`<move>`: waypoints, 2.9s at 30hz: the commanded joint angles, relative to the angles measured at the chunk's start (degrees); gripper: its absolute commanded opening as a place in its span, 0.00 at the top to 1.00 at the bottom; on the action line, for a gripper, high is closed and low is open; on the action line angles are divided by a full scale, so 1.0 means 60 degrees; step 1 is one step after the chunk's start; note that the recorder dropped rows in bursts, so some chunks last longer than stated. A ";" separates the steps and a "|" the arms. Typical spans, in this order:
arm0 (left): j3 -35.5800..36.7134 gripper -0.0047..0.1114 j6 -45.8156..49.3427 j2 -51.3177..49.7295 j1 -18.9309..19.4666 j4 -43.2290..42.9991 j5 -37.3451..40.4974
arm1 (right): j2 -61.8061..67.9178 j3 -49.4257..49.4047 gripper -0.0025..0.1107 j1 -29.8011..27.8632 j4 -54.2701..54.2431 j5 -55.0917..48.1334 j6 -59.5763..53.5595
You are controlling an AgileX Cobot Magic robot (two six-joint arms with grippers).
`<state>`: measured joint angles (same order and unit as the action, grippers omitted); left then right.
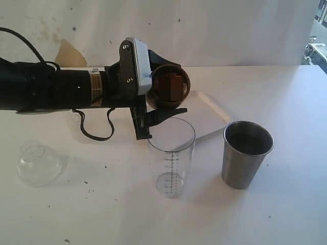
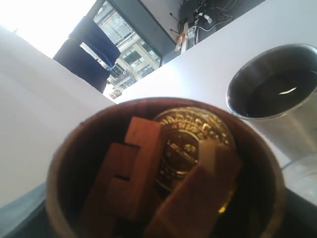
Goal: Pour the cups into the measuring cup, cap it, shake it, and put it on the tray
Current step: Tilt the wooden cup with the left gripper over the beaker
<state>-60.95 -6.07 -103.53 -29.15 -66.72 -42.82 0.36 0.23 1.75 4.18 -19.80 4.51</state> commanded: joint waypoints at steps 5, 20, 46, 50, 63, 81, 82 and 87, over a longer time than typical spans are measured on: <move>-0.0079 0.96 -0.0038 0.0393 0.0075 0.0104 0.0497 | -0.0061 -0.0038 0.98 0.0011 0.0053 0.0029 0.0046; -0.0079 0.96 0.0118 0.0488 0.0075 -0.1015 0.1054 | -0.0061 -0.0038 0.98 0.0011 0.0053 0.0029 0.0046; -0.0079 0.96 0.1011 0.0759 0.0075 -0.1314 0.0374 | -0.0061 -0.0038 0.98 0.0011 0.0053 0.0029 0.0046; -0.0079 0.96 0.1011 0.0798 0.0075 -0.1314 0.0558 | -0.0061 -0.0038 0.98 0.0011 0.0053 0.0029 0.0046; -0.0079 0.96 0.1909 0.0798 -0.0573 -0.1314 0.1782 | -0.0061 -0.0038 0.98 0.0011 0.0053 0.0029 0.0046; -0.0079 0.96 0.2976 0.0863 -0.0588 -0.1314 0.2092 | -0.0061 -0.0038 0.98 0.0011 0.0053 0.0029 0.0046; -0.0079 0.96 0.2976 0.0910 -0.0588 -0.1314 0.2063 | -0.0061 -0.0038 0.98 0.0011 0.0053 0.0029 0.0046; -0.0079 0.96 0.2958 0.1298 -0.0588 -0.1314 0.1788 | -0.0061 -0.0038 0.98 0.0011 0.0053 0.0029 0.0046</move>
<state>-60.95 11.95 -98.11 -32.46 -75.47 -29.99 0.36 0.23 1.75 4.18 -19.80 4.51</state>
